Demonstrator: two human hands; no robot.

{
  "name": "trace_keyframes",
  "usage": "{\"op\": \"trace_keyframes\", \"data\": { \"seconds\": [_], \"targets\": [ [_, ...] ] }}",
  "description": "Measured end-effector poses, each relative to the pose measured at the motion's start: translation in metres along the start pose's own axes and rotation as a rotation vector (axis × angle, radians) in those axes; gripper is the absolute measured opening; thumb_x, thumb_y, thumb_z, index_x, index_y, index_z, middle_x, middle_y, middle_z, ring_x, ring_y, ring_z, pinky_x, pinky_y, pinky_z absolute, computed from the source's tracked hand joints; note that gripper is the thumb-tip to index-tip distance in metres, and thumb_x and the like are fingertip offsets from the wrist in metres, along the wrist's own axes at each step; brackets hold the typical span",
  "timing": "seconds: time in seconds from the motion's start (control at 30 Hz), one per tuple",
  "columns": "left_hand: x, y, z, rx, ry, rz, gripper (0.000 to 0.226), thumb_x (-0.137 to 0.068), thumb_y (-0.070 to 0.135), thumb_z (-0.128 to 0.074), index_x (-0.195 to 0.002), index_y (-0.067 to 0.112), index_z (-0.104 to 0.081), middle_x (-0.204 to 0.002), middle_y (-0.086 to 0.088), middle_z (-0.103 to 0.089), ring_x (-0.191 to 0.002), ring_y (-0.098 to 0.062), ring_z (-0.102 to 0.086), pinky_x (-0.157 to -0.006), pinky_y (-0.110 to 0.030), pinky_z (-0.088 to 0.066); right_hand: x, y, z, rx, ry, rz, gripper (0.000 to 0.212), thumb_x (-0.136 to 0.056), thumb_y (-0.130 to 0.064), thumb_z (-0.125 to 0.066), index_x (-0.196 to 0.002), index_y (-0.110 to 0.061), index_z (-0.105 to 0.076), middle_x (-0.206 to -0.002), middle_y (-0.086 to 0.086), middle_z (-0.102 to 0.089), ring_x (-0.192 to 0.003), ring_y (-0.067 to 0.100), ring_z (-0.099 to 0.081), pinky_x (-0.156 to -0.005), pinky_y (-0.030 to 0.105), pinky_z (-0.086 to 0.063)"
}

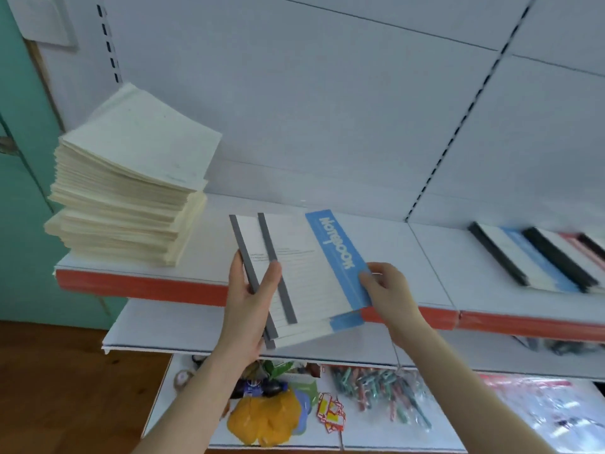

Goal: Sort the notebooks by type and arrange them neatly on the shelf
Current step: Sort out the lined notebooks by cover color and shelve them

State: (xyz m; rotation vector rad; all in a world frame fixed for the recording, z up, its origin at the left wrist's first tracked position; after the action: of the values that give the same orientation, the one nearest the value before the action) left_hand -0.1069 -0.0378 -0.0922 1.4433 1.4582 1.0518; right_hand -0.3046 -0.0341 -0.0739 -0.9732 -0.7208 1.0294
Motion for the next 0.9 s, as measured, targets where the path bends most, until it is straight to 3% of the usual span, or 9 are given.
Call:
{"op": "trace_keyframes", "data": {
  "seconds": [0.07,0.17,0.23,0.33,0.47,0.57,0.7,0.77,0.9],
  "targets": [
    [-0.004,-0.003,-0.019,-0.017,-0.014,0.003,0.043,-0.088,0.014,-0.061,-0.123,0.035,-0.046,-0.109,0.012,-0.066,-0.096,-0.003,-0.064,-0.081,-0.027,-0.053,0.002,0.009,0.008,0.09,0.01,0.014,0.008,-0.093,-0.012,-0.047,-0.101,-0.013,-0.051,-0.092,0.002,-0.058,-0.08,0.018,-0.056,-0.067,0.037,-0.052],
    [-0.009,-0.008,-0.053,-0.029,-0.075,0.013,0.046,-0.088,0.002,-0.057,-0.111,0.04,-0.047,-0.103,0.012,-0.066,-0.091,-0.001,-0.065,-0.077,-0.024,-0.053,-0.007,0.018,0.036,0.023,-0.026,-0.089,0.023,-0.092,-0.017,-0.05,-0.116,-0.018,-0.05,-0.111,0.002,-0.057,-0.092,0.019,-0.058,-0.063,0.031,-0.05],
    [-0.009,-0.013,-0.083,-0.058,-0.133,0.019,0.046,-0.089,0.001,-0.055,-0.113,0.039,-0.047,-0.104,0.011,-0.066,-0.095,-0.006,-0.064,-0.081,-0.029,-0.053,-0.014,0.023,0.059,-0.089,-0.056,-0.146,0.027,-0.094,-0.02,-0.049,-0.121,-0.021,-0.047,-0.107,0.001,-0.059,-0.087,0.018,-0.06,-0.063,0.028,-0.049],
    [-0.012,-0.023,-0.141,-0.113,-0.216,0.019,0.048,-0.089,0.002,-0.053,-0.123,0.035,-0.046,-0.109,0.011,-0.065,-0.101,-0.01,-0.062,-0.086,-0.034,-0.051,-0.026,0.033,0.11,-0.069,0.04,-0.049,0.016,-0.096,-0.02,-0.047,-0.112,-0.022,-0.049,-0.091,-0.003,-0.062,-0.077,0.013,-0.06,-0.064,0.024,-0.05],
    [-0.026,-0.051,-0.244,-0.165,-0.32,0.043,0.045,-0.089,-0.001,-0.051,-0.119,0.033,-0.049,-0.104,0.009,-0.066,-0.094,-0.009,-0.064,-0.073,-0.025,-0.054,-0.059,0.066,0.202,-0.049,0.159,-0.006,0.015,-0.094,-0.014,-0.049,-0.107,-0.02,-0.051,-0.084,-0.002,-0.062,-0.076,0.016,-0.061,-0.07,0.03,-0.052],
    [-0.036,-0.09,-0.332,-0.186,-0.284,0.101,0.039,-0.086,-0.005,-0.052,-0.113,0.023,-0.054,-0.104,-0.002,-0.067,-0.095,-0.019,-0.064,-0.082,-0.038,-0.054,-0.101,0.098,0.28,-0.01,0.226,-0.015,0.024,-0.093,-0.011,-0.051,-0.116,-0.01,-0.054,-0.098,0.006,-0.062,-0.091,0.024,-0.06,-0.086,0.039,-0.05],
    [-0.048,-0.136,-0.434,-0.201,-0.201,0.102,0.029,-0.083,-0.006,-0.055,-0.104,0.014,-0.056,-0.099,-0.006,-0.065,-0.094,-0.024,-0.063,-0.084,-0.04,-0.053,-0.157,0.139,0.366,-0.005,0.243,-0.065,0.037,-0.092,-0.012,-0.052,-0.129,-0.007,-0.049,-0.121,0.01,-0.057,-0.098,0.024,-0.058,-0.08,0.031,-0.046],
    [-0.058,-0.152,-0.471,-0.218,-0.179,0.086,0.028,-0.081,-0.007,-0.055,-0.1,0.013,-0.057,-0.094,-0.003,-0.065,-0.091,-0.023,-0.063,-0.082,-0.039,-0.053,-0.181,0.154,0.397,0.035,0.236,-0.076,0.034,-0.091,-0.011,-0.052,-0.125,-0.006,-0.053,-0.116,0.009,-0.061,-0.094,0.023,-0.061,-0.076,0.031,-0.049],
    [-0.078,-0.183,-0.52,-0.268,-0.128,0.054,0.032,-0.078,-0.007,-0.057,-0.097,0.019,-0.057,-0.094,-0.001,-0.066,-0.089,-0.02,-0.064,-0.084,-0.038,-0.052,-0.223,0.171,0.434,0.127,0.217,-0.082,0.013,-0.09,-0.005,-0.047,-0.09,-0.012,-0.058,-0.088,0.005,-0.064,-0.079,0.024,-0.061,-0.077,0.042,-0.052]
  ]
}}
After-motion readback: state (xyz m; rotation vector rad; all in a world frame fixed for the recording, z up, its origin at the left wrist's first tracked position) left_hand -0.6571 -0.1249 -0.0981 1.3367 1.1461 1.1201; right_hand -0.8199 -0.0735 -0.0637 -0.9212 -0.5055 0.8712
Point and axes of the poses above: each hand's wrist, its own x-axis away from the middle knuckle, its own z-axis out of the back of the hand, y = z × x, the point moved 3 cm from there along -x, towards the middle knuckle
